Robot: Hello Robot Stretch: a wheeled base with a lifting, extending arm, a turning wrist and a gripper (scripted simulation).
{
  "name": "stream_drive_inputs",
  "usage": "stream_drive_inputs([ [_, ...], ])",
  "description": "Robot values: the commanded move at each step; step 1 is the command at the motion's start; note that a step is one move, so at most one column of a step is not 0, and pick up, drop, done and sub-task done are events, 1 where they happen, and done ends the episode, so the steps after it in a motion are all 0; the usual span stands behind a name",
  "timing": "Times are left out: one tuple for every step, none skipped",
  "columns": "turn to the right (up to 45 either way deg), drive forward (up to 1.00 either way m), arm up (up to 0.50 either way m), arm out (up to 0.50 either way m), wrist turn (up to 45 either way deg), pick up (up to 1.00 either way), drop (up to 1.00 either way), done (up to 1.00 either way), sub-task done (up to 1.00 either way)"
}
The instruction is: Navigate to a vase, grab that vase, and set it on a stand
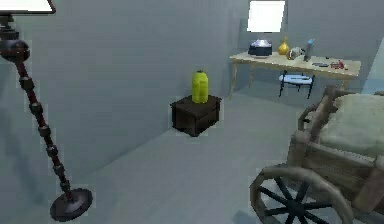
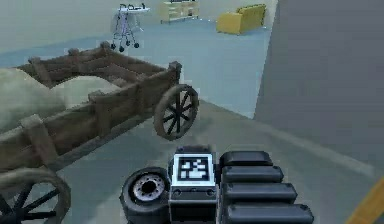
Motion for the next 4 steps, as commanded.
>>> stream_drive_inputs([
  [0.0,1.0,0.0,0.0,0.0,0.0,0.0,0.0,0.0],
  [9.0,0.0,0.0,0.0,0.0,0.0,0.0,0.0,0.0],
  [0.0,0.2,0.0,0.0,0.0,0.0,0.0,0.0,0.0],
  [24.0,0.0,0.0,0.0,0.0,0.0,0.0,0.0,0.0],
])
